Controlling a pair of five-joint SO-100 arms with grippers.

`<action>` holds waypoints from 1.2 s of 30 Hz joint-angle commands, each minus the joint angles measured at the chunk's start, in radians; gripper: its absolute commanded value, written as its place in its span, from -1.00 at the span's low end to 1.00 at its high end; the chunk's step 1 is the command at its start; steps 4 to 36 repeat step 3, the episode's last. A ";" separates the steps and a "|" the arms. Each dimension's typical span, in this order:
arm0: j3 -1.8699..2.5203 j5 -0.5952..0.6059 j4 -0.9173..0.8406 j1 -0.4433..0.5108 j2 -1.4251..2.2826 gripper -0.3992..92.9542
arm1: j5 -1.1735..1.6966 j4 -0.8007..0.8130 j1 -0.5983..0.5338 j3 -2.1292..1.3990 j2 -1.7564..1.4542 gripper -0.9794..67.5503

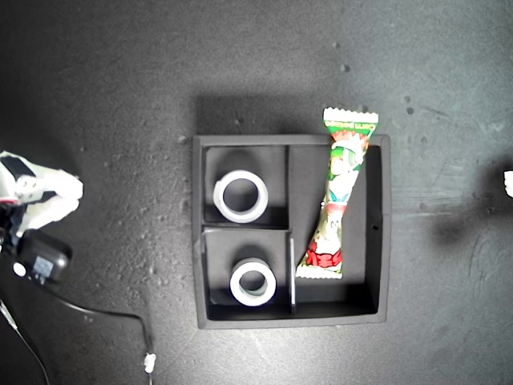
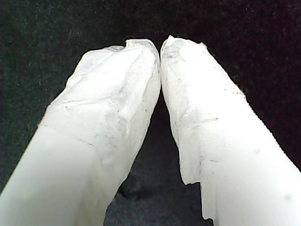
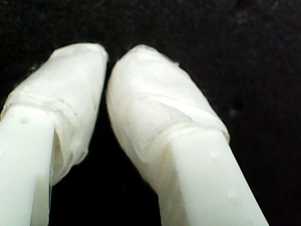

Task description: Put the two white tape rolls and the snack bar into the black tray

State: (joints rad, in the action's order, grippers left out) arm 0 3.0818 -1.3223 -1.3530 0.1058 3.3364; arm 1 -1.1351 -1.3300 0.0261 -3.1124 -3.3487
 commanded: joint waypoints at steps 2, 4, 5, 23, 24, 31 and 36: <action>0.057 -0.015 -0.041 -0.003 0.051 -0.99 | 0.006 -0.012 -0.009 -0.011 0.002 -0.97; 0.057 -0.015 -0.041 -0.003 0.051 -0.99 | 0.006 -0.012 -0.009 -0.011 0.002 -0.97; 0.057 -0.015 -0.041 -0.003 0.051 -0.99 | 0.006 -0.012 -0.009 -0.011 0.002 -0.97; 0.057 -0.015 -0.041 -0.003 0.051 -0.99 | 0.006 -0.012 -0.009 -0.011 0.002 -0.97; 0.057 -0.015 -0.041 -0.003 0.051 -0.99 | 0.006 -0.012 -0.009 -0.011 0.002 -0.97; 0.057 -0.015 -0.041 -0.003 0.051 -0.99 | 0.006 -0.012 -0.009 -0.011 0.002 -0.97; 0.057 -0.015 -0.041 -0.003 0.051 -0.99 | 0.006 -0.012 -0.009 -0.011 0.002 -0.97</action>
